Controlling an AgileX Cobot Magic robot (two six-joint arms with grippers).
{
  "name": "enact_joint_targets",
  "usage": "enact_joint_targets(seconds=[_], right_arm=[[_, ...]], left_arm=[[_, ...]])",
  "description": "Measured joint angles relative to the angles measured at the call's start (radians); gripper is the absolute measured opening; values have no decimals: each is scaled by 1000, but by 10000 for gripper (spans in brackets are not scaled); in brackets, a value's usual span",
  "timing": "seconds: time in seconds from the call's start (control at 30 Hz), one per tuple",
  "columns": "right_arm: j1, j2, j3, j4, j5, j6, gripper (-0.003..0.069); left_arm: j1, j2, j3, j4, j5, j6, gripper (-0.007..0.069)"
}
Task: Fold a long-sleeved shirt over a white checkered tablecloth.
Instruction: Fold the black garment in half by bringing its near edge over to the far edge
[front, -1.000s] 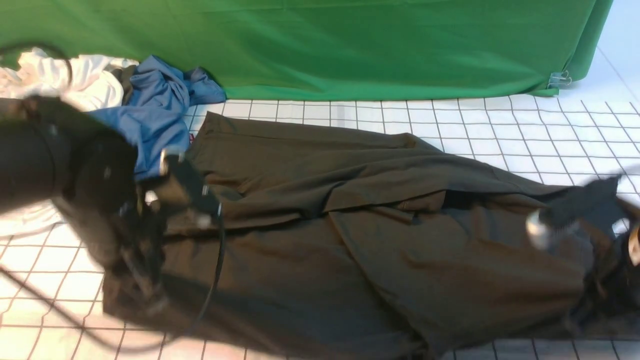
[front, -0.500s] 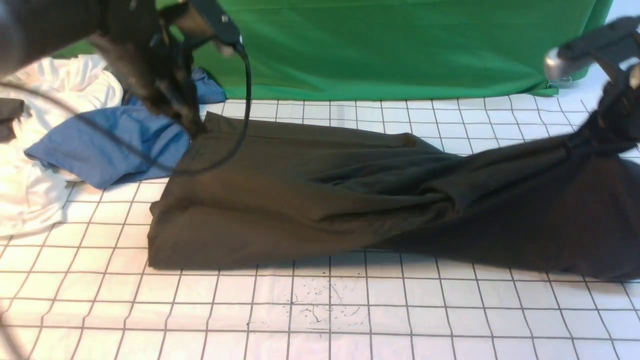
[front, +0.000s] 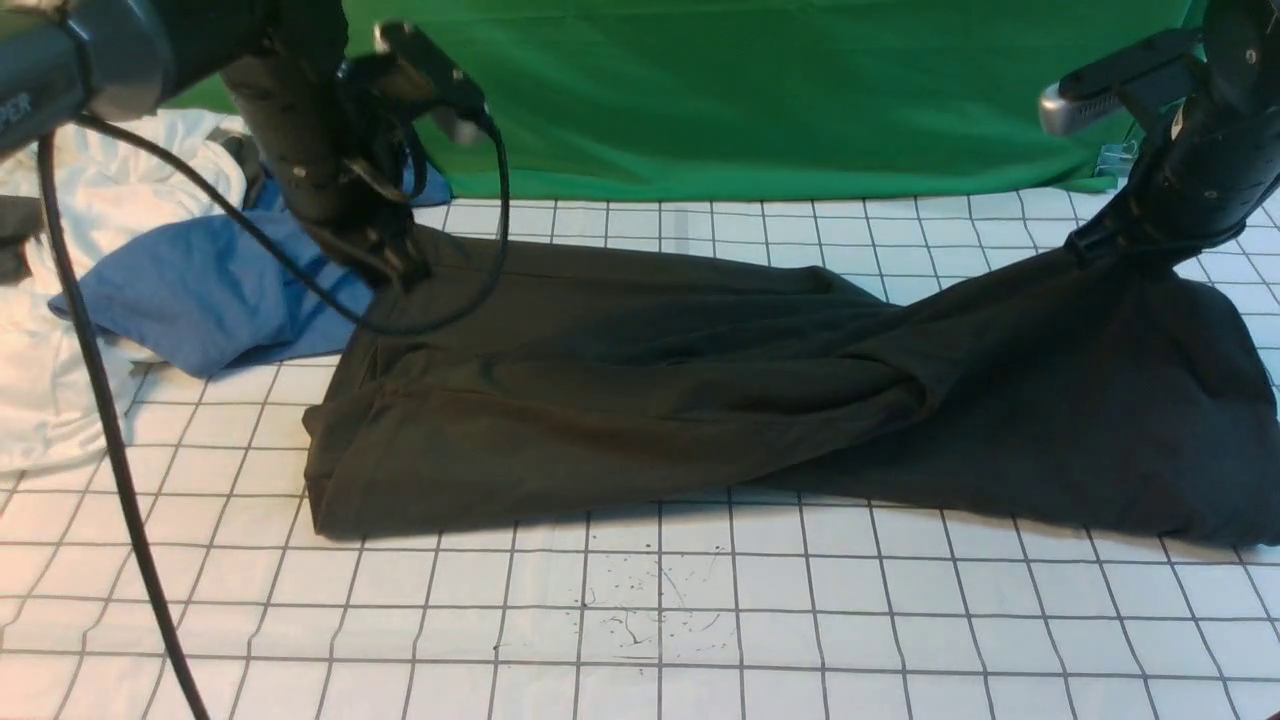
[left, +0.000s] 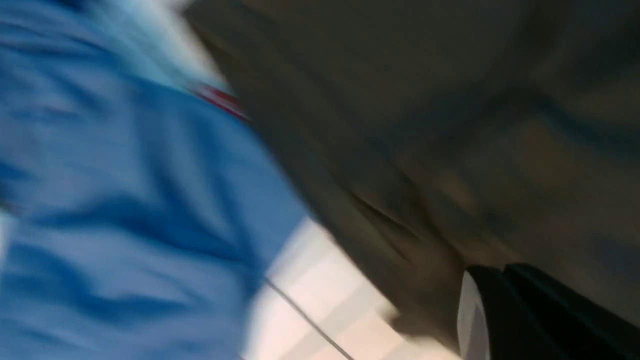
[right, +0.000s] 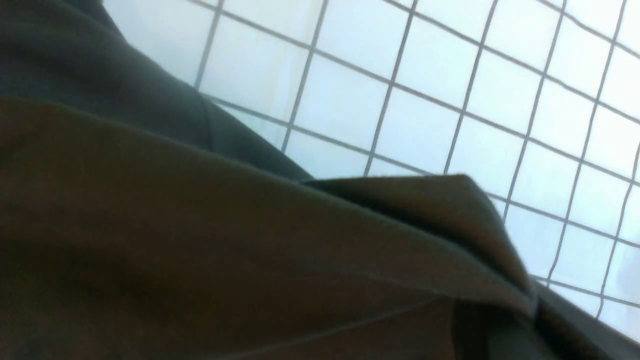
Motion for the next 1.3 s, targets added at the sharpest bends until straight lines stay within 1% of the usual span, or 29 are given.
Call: enact_joint_targets(seconds=[0.13,0.23,0.3,0.4,0.43,0.47,0.53,0.6,0.63,0.73,0.8,0.87,1.03,1.1,1.13,1.2,1.3], right_arm=[[0,0,-1,4,0,-5,43],[0,0,-1,5,6,-9,43],[0,0,-1,5,8,-10,43],[0,0,-1,6,8,-12,43],[0,0,-1,8,8,-13,43],[0,0,-1,8,8,-13,43],[0,0,-1,10,8,-17,43],[-1,0,-1,10,9,-19,43],[-1,0,-1,12,10,-19,43],[-1,0,-1,12,11,-21,43],[-2,0,-1,12,11,-23,43],[-2,0,-1,12,13,-23,43],[-2,0,-1,12,13,-23,43],[-2,0,-1,13,13,-25,43],[-2,0,-1,13,13,-26,43],[-2,0,-1,13,13,-27,43],[-2,0,-1,14,15,-40,43]], left_arm=[[-2,-1,41,-57,26,22,-26],[-2,-1,99,-62,-24,6,12],[-2,-1,132,-52,-75,3,72],[-2,4,151,-27,-141,3,189],[-2,9,153,-18,-161,3,253],[-1,11,152,-17,-168,3,263],[-1,32,153,-16,-203,3,395],[-1,53,156,-28,-210,3,474],[-1,63,157,-37,-211,4,496],[-1,95,157,-64,-209,32,523],[-1,109,157,-78,-206,58,503],[-1,114,157,-82,-208,72,468],[-1,115,157,-85,-240,80,183],[-1,115,157,-85,-241,82,57],[-1,115,157,-85,-241,83,23],[-1,115,154,-83,-240,84,-15],[-1,99,118,-56,-222,46,-29]])
